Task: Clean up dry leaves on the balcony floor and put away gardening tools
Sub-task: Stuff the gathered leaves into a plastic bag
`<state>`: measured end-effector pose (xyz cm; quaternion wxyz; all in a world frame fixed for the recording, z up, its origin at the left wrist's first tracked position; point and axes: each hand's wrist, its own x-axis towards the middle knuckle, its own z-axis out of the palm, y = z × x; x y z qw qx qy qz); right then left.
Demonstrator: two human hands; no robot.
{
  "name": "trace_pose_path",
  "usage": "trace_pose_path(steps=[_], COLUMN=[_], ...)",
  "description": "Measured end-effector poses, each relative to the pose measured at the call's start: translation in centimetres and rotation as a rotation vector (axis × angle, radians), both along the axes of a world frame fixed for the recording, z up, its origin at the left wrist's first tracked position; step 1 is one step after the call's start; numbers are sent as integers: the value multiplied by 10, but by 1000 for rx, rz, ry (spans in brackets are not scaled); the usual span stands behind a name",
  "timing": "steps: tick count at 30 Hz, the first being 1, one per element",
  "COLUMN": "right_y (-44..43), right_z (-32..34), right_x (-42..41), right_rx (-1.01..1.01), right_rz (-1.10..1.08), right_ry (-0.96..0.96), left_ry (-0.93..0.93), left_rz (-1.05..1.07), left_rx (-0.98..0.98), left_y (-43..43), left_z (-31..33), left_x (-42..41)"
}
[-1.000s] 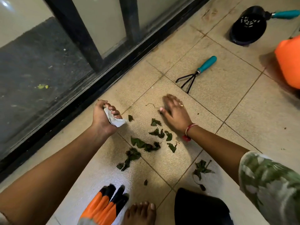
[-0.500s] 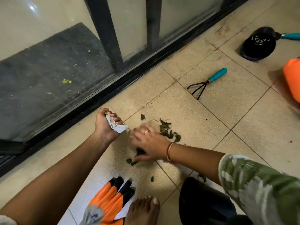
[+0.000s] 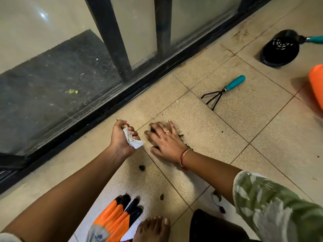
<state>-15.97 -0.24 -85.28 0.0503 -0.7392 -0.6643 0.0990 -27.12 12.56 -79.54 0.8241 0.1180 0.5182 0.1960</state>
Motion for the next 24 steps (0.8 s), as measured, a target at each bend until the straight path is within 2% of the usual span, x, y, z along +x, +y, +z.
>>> trace_pose_path(steps=[3,10,15,19,24], right_y=[15,-9,-21,-22,-37], right_z=[-4,-8,2,-1,-14], right_x=[-1,7,22,15,7], right_rx=[-49,127,71,16,-8], right_rz=[-11,89,24,106,396], right_ry=[85,76,170,66,-124], left_ry=[5,7,-31,-43,-20], left_rz=[-11,-35,-47,-45,-21], left_rx=[8,19,-5,-8,-11], left_y=[-2,-9,-10,-7,1], left_z=[2,3,3,5,2], left_x=[4,8,11,15,17])
